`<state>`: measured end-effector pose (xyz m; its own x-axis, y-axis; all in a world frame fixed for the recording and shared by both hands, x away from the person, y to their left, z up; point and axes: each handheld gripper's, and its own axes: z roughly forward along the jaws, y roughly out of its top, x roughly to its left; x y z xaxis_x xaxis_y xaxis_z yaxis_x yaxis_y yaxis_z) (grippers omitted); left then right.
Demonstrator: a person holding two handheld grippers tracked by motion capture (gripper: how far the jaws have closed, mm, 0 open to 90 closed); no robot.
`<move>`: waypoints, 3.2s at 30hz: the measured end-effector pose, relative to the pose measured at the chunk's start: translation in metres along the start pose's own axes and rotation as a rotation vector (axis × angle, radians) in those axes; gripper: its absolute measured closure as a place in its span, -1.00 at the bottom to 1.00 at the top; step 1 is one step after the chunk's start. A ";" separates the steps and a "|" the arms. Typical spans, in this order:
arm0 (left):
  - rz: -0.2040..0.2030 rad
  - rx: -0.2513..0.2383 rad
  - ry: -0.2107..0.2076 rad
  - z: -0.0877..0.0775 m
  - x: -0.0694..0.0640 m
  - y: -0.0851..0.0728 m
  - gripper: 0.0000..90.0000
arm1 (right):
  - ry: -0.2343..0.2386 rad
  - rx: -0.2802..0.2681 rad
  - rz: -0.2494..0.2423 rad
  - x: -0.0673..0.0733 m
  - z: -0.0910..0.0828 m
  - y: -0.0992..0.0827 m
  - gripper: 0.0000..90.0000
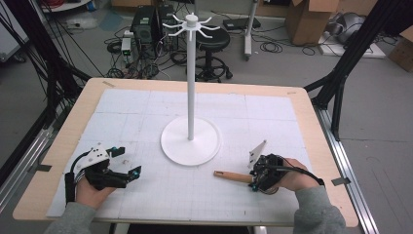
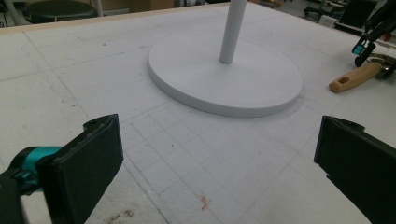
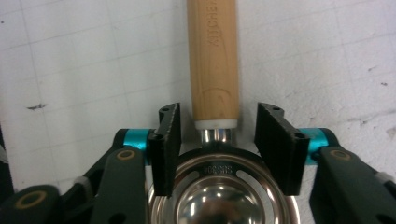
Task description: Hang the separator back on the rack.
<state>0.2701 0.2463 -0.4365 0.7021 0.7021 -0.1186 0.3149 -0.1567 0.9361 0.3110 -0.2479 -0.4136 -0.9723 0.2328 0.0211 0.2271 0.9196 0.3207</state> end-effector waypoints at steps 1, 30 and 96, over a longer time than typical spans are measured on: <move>0.003 0.000 0.000 0.000 0.000 0.000 -0.96 | -0.003 -0.002 0.000 0.001 0.000 0.000 0.18; -0.001 -0.001 0.002 0.000 0.000 0.000 -0.96 | -0.026 0.093 0.022 0.007 0.001 0.013 0.41; -0.002 0.003 0.003 0.000 0.001 0.000 -0.96 | -0.070 -0.404 0.094 -0.003 -0.057 -0.012 0.56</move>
<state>0.2705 0.2468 -0.4367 0.6993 0.7048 -0.1195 0.3186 -0.1575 0.9347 0.3079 -0.2779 -0.3633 -0.9392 0.3432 0.0081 0.2610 0.6987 0.6661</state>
